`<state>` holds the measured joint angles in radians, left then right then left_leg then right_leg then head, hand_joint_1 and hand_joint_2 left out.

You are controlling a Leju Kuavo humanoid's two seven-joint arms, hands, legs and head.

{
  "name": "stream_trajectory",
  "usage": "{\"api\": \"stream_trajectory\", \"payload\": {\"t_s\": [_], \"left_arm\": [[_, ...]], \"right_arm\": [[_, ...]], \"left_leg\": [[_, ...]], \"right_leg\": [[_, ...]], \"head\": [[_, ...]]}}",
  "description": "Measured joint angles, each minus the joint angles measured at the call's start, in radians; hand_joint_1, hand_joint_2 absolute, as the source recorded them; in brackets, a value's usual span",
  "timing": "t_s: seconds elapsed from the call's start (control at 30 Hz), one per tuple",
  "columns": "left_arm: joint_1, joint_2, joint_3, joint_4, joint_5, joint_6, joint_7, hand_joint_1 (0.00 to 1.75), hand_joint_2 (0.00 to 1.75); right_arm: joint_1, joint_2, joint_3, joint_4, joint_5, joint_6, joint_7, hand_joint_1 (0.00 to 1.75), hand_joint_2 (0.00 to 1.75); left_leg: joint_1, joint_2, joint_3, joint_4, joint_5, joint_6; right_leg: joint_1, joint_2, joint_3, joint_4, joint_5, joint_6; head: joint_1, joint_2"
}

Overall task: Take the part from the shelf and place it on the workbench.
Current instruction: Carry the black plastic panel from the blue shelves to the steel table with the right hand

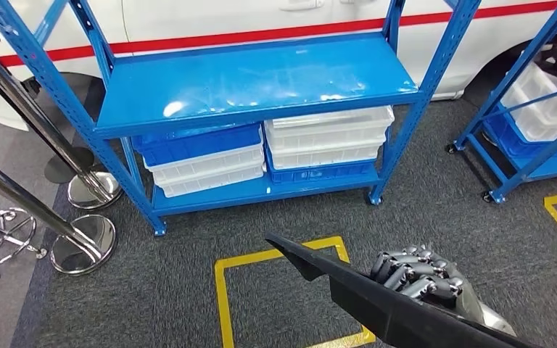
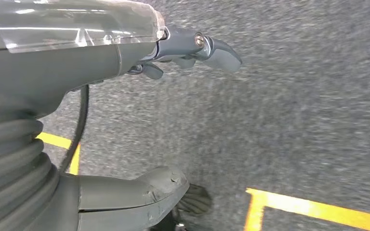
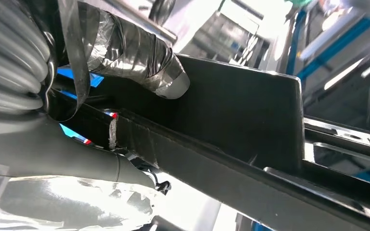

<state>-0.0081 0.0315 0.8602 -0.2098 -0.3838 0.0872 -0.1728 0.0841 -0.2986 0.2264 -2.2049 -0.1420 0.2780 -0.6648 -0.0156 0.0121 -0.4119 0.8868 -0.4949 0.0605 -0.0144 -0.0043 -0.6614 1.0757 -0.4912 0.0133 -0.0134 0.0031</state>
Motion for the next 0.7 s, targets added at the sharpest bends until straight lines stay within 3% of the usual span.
{"api": "stream_trajectory", "payload": {"t_s": [0.03, 0.07, 0.1, 0.13, 0.17, 0.2, 0.23, 0.3, 0.33, 0.4, 0.43, 0.5, 0.57, 0.6, 0.63, 0.67, 0.7], "left_arm": [[0.001, -0.002, 0.002, 0.000, -0.002, 0.000, -0.001, 0.00, 1.75], [0.002, -0.004, 0.005, 0.000, -0.003, 0.000, -0.002, 0.00, 1.75], [0.002, -0.006, 0.007, 0.000, -0.004, 0.000, -0.003, 0.00, 1.75], [0.002, -0.008, 0.010, 0.000, -0.004, -0.001, -0.003, 0.00, 1.75], [0.002, -0.009, 0.011, 0.000, -0.005, -0.001, -0.004, 0.00, 1.75], [0.002, -0.011, 0.013, 0.000, -0.005, -0.001, -0.005, 0.00, 1.75], [0.002, -0.013, 0.013, 0.000, -0.006, -0.001, -0.006, 0.00, 1.75], [0.000, -0.015, 0.014, 0.000, -0.007, -0.001, -0.007, 0.00, 1.75], [-0.001, -0.015, 0.014, 0.000, -0.007, 0.000, -0.008, 0.00, 1.75], [0.001, -0.015, 0.016, 0.000, -0.008, 0.000, -0.009, 0.00, 1.75], [0.003, -0.016, 0.017, 0.000, -0.008, 0.000, -0.009, 0.00, 1.75], [0.007, -0.017, 0.018, 0.000, -0.009, 0.000, -0.009, 0.00, 1.75], [0.005, -0.019, 0.019, 0.000, -0.011, -0.001, -0.010, 0.00, 1.75], [0.004, -0.020, 0.019, 0.000, -0.012, -0.001, -0.012, 0.00, 1.75], [0.004, -0.021, 0.020, 0.000, -0.013, -0.002, -0.014, 0.00, 1.75], [0.004, -0.023, 0.020, 0.000, -0.014, -0.002, -0.016, 0.00, 1.75], [0.004, -0.023, 0.021, 0.000, -0.014, -0.004, -0.018, 0.00, 1.75]], "right_arm": [[0.003, 0.003, 0.001, 0.000, 0.004, -0.016, 0.004, 1.75, 1.75], [0.007, 0.006, 0.001, 0.001, 0.010, -0.030, 0.009, 1.75, 1.75], [0.011, 0.007, 0.002, 0.001, 0.018, -0.041, 0.014, 1.75, 1.75], [0.014, 0.008, 0.002, 0.002, 0.027, -0.051, 0.019, 1.75, 1.75], [0.017, 0.008, 0.002, 0.003, 0.033, -0.057, 0.022, 1.75, 1.75], [0.019, 0.008, 0.002, 0.004, 0.038, -0.062, 0.024, 1.75, 1.75], [0.020, 0.008, 0.002, 0.004, 0.042, -0.065, 0.026, 1.75, 1.75], [0.022, 0.008, 0.001, 0.004, 0.047, -0.068, 0.029, 1.75, 1.75], [0.023, 0.008, 0.001, 0.004, 0.049, -0.069, 0.030, 1.75, 1.75], [0.024, 0.008, 0.001, 0.005, 0.051, -0.070, 0.031, 1.75, 1.75], [0.024, 0.008, 0.001, 0.005, 0.051, -0.070, 0.031, 1.75, 1.75], [0.026, 0.008, 0.001, 0.006, 0.056, -0.073, 0.033, 1.75, 1.75], [0.028, 0.008, 0.001, 0.006, 0.067, -0.077, 0.039, 1.75, 1.75], [0.027, 0.008, 0.001, 0.008, 0.070, -0.079, 0.044, 1.75, 1.75], [0.027, 0.008, 0.001, 0.010, 0.071, -0.081, 0.048, 1.75, 1.75], [0.027, 0.008, 0.001, 0.011, 0.069, -0.081, 0.049, 1.75, 1.75], [0.026, 0.008, 0.001, 0.012, 0.064, -0.082, 0.049, 1.75, 1.75]], "left_leg": [[-0.001, 0.000, -0.019, 0.006, 0.010, 0.003], [-0.001, -0.001, -0.037, 0.014, 0.020, 0.002], [-0.001, -0.003, -0.057, 0.022, 0.030, 0.001], [-0.002, -0.005, -0.077, 0.030, 0.039, -0.001], [-0.001, -0.009, -0.095, 0.037, 0.049, -0.004], [-0.001, -0.014, -0.112, 0.044, 0.058, -0.008], [-0.002, -0.020, -0.126, 0.050, 0.066, -0.012], [-0.006, -0.033, -0.144, 0.060, 0.083, -0.021], [-0.007, -0.041, -0.154, 0.065, 0.092, -0.025], [-0.005, -0.053, -0.173, 0.074, 0.101, -0.035], [-0.004, -0.051, -0.185, 0.088, 0.086, -0.041], [0.003, -0.035, -0.214, 0.165, 0.002, -0.057], [0.010, -0.021, -0.248, 0.301, -0.091, -0.069], [0.011, -0.019, -0.255, 0.357, -0.106, -0.071], [0.011, -0.018, -0.249, 0.386, -0.096, -0.069], [0.010, -0.018, -0.227, 0.382, -0.067, -0.064], [0.007, -0.018, -0.186, 0.340, -0.035, -0.054]], "right_leg": [[0.000, 0.001, -0.015, 0.065, -0.054, 0.003], [0.000, 0.001, -0.027, 0.133, -0.089, 0.006], [0.000, 0.001, -0.031, 0.186, -0.093, 0.008], [0.000, 0.001, -0.023, 0.213, -0.073, 0.010], [-0.001, 0.003, 0.002, 0.204, -0.038, 0.010], [-0.003, 0.009, 0.046, 0.160, -0.009, 0.011], [-0.005, 0.025, 0.106, 0.087, 0.002, 0.011], [-0.008, 0.054, 0.209, -0.062, -0.022, 0.006], [-0.007, 0.061, 0.232, -0.103, -0.037, 0.002], [-0.005, 0.045, 0.224, -0.118, -0.039, -0.014], [-0.006, 0.035, 0.212, -0.115, -0.034, -0.023], [-0.007, 0.015, 0.186, -0.110, -0.018, -0.040], [-0.003, -0.003, 0.155, -0.101, -0.002, -0.046], [0.000, -0.010, 0.138, -0.096, 0.007, -0.046], [0.002, -0.017, 0.122, -0.090, 0.015, -0.046], [0.005, -0.021, 0.107, -0.085, 0.022, -0.046], [0.009, -0.025, 0.094, -0.082, 0.030, -0.046]], "head": [[0.000, 0.000], [0.000, 0.000], [0.000, 0.000], [0.000, 0.000], [0.000, 0.000], [0.000, 0.000], [0.000, 0.000], [0.000, 0.000], [-0.001, 0.000], [-0.001, 0.000], [-0.001, 0.000], [-0.002, 0.000], [-0.003, 0.000], [-0.003, 0.000], [-0.003, 0.000], [-0.003, 0.000], [-0.003, 0.000]]}}
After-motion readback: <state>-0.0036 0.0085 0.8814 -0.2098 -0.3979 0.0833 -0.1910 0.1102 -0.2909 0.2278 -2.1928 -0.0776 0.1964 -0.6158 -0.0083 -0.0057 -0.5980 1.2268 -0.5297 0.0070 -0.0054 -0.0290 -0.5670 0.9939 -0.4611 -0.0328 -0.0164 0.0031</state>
